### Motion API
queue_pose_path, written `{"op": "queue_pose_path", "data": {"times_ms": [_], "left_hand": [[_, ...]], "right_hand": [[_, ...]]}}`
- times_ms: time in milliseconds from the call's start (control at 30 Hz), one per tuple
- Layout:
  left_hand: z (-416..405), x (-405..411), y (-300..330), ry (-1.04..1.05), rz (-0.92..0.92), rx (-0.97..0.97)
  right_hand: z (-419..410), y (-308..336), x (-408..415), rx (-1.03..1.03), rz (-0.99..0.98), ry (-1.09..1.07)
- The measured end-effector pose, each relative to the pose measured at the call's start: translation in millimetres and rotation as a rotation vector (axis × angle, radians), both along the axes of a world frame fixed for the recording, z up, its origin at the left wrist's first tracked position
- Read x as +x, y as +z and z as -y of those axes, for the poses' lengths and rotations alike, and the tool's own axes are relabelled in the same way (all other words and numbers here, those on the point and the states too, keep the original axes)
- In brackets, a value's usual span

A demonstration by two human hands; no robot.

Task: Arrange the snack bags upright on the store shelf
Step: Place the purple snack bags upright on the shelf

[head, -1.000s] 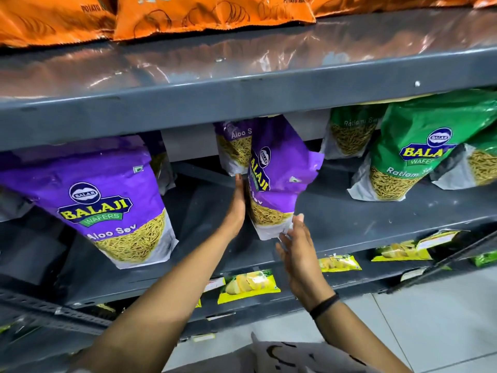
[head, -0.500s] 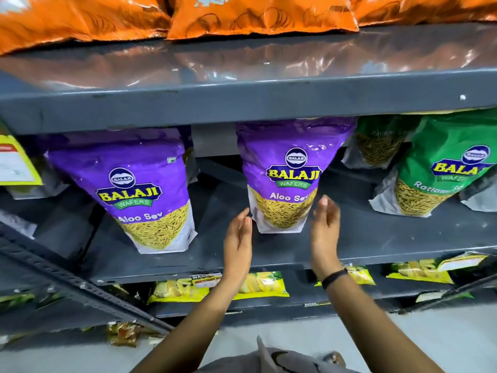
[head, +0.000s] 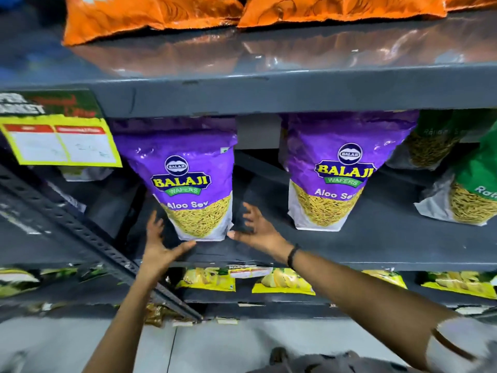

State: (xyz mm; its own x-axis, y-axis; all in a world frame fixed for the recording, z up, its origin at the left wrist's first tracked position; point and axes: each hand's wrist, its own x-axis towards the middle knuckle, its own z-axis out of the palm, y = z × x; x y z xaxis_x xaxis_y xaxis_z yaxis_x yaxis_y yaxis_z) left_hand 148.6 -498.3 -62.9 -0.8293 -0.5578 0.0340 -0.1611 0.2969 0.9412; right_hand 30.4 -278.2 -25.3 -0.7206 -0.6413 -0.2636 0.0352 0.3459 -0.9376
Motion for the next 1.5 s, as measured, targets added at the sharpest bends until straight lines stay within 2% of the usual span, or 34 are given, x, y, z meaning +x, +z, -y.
{"op": "queue_pose_path", "data": {"times_ms": [133, 433, 567, 700, 767, 800, 867, 900, 967, 1033, 1133, 1200, 1333, 1400, 1500], "left_hand": [[5, -12, 4, -0.082, 0.090, 0.038], [8, -19, 14, -0.089, 0.102, 0.093], [8, -19, 18, -0.078, 0.097, 0.091], [7, -15, 11, -0.053, 0.059, 0.049], [-4, -9, 2, 0.089, -0.039, 0.048], [-18, -2, -2, 0.232, -0.100, 0.045], [-64, 11, -8, 0.466, -0.235, -0.003], [-90, 15, -9, 0.484, -0.277, -0.047], [-134, 14, -14, 0.353, -0.266, -0.152], [-158, -6, -18, 0.123, -0.186, -0.210], [-174, -60, -20, -0.134, -0.084, -0.108], [-179, -99, -14, -0.271, -0.030, -0.036], [-186, -154, -1, -0.445, 0.148, 0.036], [-188, -164, -1, -0.476, 0.211, 0.028], [-189, -162, -5, -0.451, 0.209, 0.042]], "right_hand": [[21, -13, 1, 0.112, -0.107, 0.100], [45, -19, 13, 0.237, -0.285, -0.051], [50, -18, 10, 0.257, -0.298, -0.038], [42, -22, 9, 0.176, -0.269, -0.017], [22, -20, 14, 0.092, -0.268, -0.028], [8, -20, 18, 0.044, -0.301, -0.049], [-28, -20, 25, -0.037, -0.452, -0.167], [-48, -20, 28, -0.059, -0.545, -0.260], [-85, -23, 28, -0.089, -0.642, -0.493], [-114, -32, 18, -0.082, -0.605, -0.725], [-146, -49, -8, -0.065, -0.494, -0.891], [-160, -55, -31, -0.124, -0.358, -0.853], [-174, -45, -73, -0.174, -0.222, -0.579], [-176, -41, -83, -0.098, -0.199, -0.465], [-178, -38, -85, -0.025, -0.165, -0.413]]}}
